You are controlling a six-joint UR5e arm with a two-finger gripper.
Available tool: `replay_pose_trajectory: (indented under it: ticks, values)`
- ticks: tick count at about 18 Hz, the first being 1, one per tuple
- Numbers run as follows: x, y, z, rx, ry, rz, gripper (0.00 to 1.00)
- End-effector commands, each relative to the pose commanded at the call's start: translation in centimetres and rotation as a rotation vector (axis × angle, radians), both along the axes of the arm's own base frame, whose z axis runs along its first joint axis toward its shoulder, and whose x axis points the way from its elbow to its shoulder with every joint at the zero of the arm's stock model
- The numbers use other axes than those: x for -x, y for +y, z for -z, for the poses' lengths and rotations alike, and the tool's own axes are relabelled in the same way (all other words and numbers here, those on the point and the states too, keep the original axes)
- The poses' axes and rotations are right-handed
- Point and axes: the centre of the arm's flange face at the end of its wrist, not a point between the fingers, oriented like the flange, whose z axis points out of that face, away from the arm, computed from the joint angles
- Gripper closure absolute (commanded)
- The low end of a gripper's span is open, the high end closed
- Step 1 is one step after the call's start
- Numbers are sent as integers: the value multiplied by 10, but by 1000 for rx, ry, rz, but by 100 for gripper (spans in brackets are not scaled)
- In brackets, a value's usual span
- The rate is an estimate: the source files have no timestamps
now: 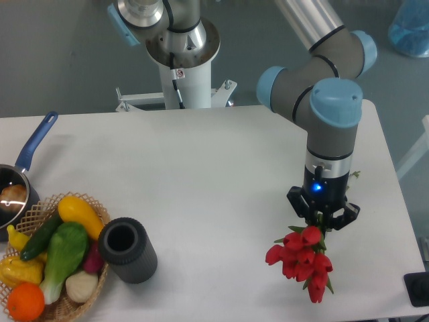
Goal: Pick up the flowers from the table
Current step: 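Close the gripper on the stems and lift the tulips off the table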
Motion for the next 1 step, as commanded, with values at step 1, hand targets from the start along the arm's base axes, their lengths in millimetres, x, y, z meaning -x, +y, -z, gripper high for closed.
replay_pose_trajectory:
  ticks: [1]
  values:
    - [-2, -3, -7, 2, 6, -3, 96]
